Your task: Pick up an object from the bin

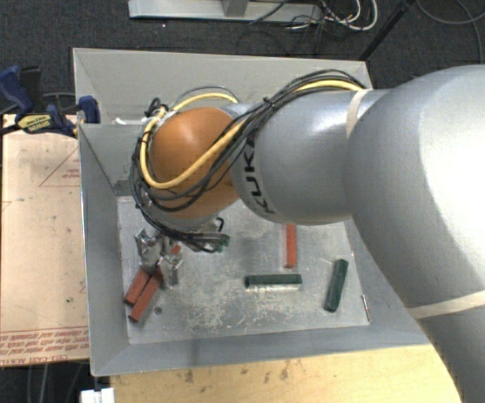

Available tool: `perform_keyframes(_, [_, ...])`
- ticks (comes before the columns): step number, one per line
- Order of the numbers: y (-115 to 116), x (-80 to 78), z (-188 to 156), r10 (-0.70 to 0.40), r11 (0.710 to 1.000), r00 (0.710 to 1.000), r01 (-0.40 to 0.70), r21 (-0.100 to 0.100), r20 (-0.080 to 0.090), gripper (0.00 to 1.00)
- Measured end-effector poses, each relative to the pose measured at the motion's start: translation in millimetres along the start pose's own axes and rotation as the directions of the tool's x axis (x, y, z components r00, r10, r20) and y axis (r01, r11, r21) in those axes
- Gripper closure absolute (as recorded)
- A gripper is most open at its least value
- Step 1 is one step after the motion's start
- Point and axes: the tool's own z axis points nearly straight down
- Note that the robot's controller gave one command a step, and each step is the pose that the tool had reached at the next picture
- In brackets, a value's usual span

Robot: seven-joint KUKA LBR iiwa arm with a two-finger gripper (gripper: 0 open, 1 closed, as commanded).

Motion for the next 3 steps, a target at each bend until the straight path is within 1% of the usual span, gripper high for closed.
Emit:
perform_keyframes(1, [1,3.7,-15,0.001,1.0,1.0,-0.001,-0.006,-0.019,1.0])
perform_keyframes(3, [1,1.9,-38,0.002,1.0,1.0,-0.002,-0.004,-0.016,1.0])
